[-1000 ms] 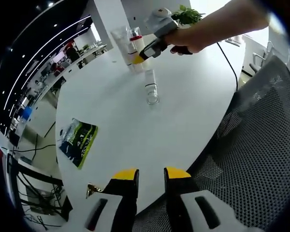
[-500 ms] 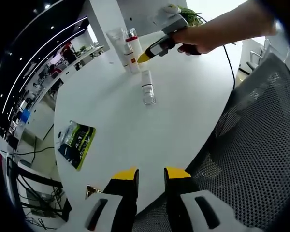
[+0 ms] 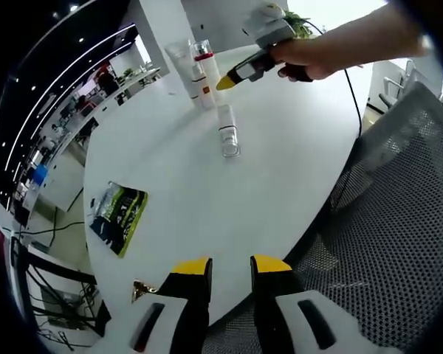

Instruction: Arrange the skincare products in the storage area until every visible bottle or jar stands upright without overlapping.

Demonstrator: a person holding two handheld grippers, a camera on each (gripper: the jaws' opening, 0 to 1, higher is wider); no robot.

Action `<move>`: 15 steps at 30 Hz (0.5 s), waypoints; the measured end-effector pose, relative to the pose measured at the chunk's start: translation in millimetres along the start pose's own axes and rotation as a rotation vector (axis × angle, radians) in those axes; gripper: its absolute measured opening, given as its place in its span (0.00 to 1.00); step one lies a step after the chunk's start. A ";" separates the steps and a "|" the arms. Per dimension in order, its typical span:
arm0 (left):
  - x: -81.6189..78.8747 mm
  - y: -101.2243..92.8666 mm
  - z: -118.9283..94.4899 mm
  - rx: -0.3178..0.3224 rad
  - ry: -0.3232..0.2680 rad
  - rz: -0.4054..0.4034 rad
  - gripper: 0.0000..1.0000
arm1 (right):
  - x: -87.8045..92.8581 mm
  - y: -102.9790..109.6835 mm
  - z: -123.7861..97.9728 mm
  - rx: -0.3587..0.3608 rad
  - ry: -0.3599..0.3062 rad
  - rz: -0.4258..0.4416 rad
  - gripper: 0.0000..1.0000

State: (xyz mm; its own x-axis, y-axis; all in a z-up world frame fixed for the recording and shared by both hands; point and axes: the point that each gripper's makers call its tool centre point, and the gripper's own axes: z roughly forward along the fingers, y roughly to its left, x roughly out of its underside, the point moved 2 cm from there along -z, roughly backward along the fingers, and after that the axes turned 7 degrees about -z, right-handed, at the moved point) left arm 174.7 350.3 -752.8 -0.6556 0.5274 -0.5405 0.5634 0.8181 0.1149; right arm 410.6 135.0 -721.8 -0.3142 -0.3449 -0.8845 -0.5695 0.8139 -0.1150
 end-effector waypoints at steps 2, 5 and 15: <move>0.9 0.9 0.4 -0.004 0.004 -0.001 0.21 | -2.0 -0.2 3.7 -0.014 0.000 -0.012 0.11; -0.1 1.3 -0.2 -0.007 -0.002 -0.001 0.21 | -3.8 -0.8 8.4 -0.028 0.005 -0.014 0.09; 0.0 3.2 -0.7 -0.016 -0.002 -0.004 0.21 | -16.9 -12.5 14.7 -0.009 0.005 -0.003 0.09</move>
State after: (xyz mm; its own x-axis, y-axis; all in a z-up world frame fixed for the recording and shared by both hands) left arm 176.2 353.1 -751.9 -0.6570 0.5236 -0.5424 0.5525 0.8239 0.1261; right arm 434.2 137.6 -712.1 -0.3162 -0.3496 -0.8819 -0.5772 0.8087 -0.1137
